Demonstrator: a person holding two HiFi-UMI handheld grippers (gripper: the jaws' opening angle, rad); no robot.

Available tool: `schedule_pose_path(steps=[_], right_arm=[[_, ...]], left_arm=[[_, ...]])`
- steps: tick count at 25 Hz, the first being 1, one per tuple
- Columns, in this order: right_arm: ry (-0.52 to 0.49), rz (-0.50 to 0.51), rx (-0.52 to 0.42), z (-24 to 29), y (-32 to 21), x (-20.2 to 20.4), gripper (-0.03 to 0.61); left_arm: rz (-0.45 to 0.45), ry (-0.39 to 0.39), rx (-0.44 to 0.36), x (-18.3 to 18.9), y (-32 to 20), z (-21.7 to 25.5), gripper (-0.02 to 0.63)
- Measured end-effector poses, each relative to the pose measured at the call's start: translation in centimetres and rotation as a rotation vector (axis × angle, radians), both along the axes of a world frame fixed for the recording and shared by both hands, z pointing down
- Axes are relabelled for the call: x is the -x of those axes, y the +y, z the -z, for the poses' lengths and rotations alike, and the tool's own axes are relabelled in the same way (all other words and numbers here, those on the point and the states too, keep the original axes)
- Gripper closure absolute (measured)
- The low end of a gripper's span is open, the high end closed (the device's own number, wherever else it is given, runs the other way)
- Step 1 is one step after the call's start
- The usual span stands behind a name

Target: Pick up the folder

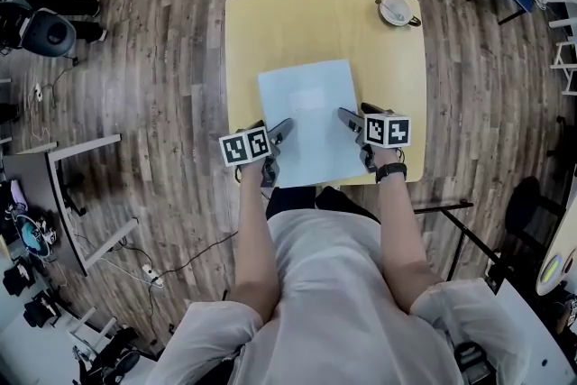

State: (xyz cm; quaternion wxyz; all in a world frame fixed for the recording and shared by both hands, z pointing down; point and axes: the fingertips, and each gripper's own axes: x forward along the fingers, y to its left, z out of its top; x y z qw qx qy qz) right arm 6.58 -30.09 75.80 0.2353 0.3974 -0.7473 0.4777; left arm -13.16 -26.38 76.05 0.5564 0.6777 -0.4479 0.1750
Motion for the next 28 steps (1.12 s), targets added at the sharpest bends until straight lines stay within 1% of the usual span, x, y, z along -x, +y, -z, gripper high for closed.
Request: schedule_pose_path(steps=[4, 7, 9, 11, 14, 22, 28], right_arm=[[-0.072, -0.052, 0.026, -0.4, 0.2, 0.1, 0.276], [-0.157, -0.096, 0.05, -0.6, 0.3, 0.7, 0.276], [-0.19, -0.124, 0.055, -0.7, 0.3, 1.0, 0.273], [-0.199, -0.142, 0.045, -0.9, 0.2, 0.9, 0.272], [-0.219, -0.161, 0.036, -1.1, 0.2, 0.8, 0.27], [-0.191, -0.157, 0.029, -1.4, 0.2, 0.4, 0.272], [-0.144, -0.154, 0.003, -1.1, 0.3, 0.9, 0.272]], left_arm=[[-0.029, 0.07, 0.021, -1.5, 0.5, -0.3, 0.199], [-0.035, 0.077, 0.022, -2.0, 0.5, -0.7, 0.193], [-0.021, 0.096, 0.028, -1.9, 0.5, -0.8, 0.192], [0.011, 0.115, 0.036, -1.8, 0.3, -0.9, 0.192], [0.044, 0.116, 0.042, -1.6, 0.1, -1.1, 0.192], [0.085, 0.076, 0.049, -1.7, 0.0, -1.6, 0.192], [0.106, 0.079, 0.044, -1.3, 0.2, -1.4, 0.195]])
